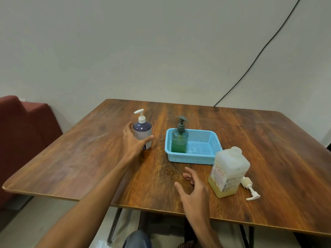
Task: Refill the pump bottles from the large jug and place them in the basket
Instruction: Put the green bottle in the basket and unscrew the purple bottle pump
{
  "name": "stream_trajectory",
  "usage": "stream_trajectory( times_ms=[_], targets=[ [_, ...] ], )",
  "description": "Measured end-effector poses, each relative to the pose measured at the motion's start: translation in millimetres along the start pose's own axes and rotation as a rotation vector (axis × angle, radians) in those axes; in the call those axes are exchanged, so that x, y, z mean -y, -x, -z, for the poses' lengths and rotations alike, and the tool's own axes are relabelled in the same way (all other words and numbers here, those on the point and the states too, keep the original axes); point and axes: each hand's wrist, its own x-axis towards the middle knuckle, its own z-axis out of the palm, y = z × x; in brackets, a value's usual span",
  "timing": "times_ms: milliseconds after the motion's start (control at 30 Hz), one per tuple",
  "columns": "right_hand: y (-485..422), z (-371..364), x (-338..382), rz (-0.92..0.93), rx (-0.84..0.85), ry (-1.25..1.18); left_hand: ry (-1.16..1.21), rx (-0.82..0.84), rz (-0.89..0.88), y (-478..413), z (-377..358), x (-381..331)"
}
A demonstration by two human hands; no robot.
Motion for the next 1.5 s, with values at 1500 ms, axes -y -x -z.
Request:
stream_trajectory(
  times_ms=[1500],
  targets=[
    [-17, -1, 2, 0.073, 0.089, -0.235, 0.217, 0.419, -0.128, 141, -16, -50]
  ],
)
